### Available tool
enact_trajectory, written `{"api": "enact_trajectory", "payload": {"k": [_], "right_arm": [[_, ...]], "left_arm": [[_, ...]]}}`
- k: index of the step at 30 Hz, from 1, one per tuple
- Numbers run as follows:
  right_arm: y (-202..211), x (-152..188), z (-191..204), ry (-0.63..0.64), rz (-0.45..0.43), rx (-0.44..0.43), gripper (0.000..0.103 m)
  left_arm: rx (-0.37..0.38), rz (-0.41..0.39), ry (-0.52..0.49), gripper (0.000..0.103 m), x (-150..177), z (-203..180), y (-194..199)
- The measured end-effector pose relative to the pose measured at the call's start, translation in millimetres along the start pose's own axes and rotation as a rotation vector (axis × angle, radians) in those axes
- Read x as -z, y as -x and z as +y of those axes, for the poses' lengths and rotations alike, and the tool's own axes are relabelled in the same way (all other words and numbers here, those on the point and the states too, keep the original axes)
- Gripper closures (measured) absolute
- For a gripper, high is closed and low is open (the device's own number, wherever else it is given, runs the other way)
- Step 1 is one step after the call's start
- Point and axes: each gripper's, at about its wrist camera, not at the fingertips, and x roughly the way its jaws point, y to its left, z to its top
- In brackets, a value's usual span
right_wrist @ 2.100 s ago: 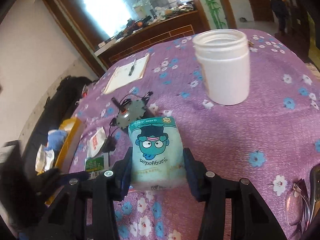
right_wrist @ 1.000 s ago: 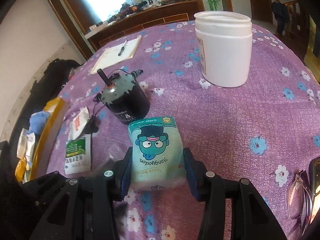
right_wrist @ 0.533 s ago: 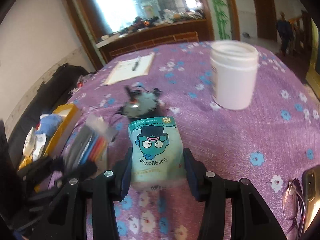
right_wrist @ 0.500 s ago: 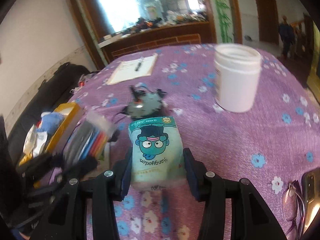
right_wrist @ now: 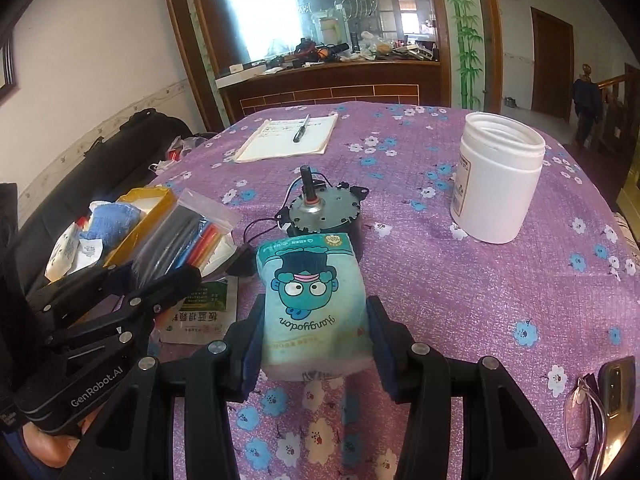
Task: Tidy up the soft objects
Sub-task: 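Hold the wrapped sponge and teal pouch raised above the table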
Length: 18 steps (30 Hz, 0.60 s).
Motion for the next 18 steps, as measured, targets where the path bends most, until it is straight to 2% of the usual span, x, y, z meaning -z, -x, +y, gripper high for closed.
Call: {"api": "enact_trajectory", "payload": {"k": [7, 18], "right_arm": [[1.4, -0.1, -1.3, -0.004, -0.007, 0.003, 0.052], [0.6, 0.3, -1.4, -0.006, -0.006, 0.005, 0.052]], "left_arm": [[-0.068, -0.036, -0.038, 0.068, -0.7, -5.2, 4.2], [-0.118, -0.065, -0.081, 0.068, 1.2, -11.3, 8.3]]}}
